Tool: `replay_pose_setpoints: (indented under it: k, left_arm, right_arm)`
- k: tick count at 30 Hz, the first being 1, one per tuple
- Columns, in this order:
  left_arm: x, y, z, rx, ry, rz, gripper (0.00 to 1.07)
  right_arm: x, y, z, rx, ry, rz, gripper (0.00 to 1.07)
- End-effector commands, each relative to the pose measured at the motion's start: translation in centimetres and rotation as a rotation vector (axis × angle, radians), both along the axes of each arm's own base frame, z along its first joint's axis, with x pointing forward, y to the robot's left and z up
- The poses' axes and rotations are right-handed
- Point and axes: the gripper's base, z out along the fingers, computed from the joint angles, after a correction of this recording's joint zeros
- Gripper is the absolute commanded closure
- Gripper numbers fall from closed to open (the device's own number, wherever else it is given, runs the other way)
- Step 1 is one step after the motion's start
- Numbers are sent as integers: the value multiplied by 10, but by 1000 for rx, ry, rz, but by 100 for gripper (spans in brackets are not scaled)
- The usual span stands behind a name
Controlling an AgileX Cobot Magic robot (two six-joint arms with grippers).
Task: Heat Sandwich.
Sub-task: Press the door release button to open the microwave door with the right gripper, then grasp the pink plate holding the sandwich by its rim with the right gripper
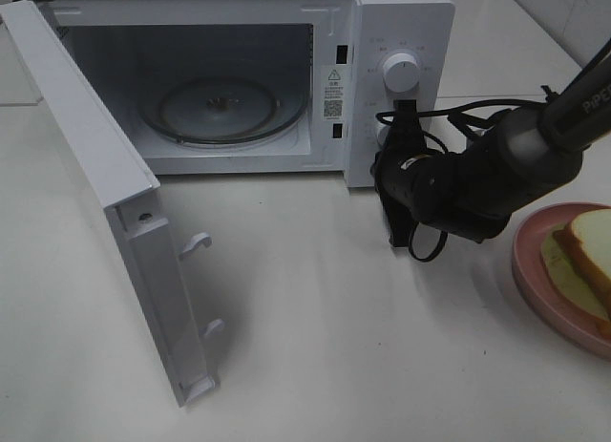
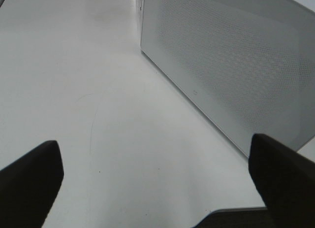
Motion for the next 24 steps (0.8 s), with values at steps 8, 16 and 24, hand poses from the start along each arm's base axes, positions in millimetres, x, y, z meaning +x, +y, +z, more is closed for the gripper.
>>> replay_pose_setpoints:
  k: [8, 16, 24]
  left_arm:
    - [-2, 0, 1, -1, -30, -3, 10]
    - [-2, 0, 1, -1, -30, -3, 10]
    - [-2, 0, 1, -1, -30, -3, 10]
  right_arm:
    - [-16, -14, 22, -4, -54, 4, 107]
    - [-37, -18, 28, -14, 29, 66, 107]
    - [-55, -19, 48, -69, 39, 205, 106]
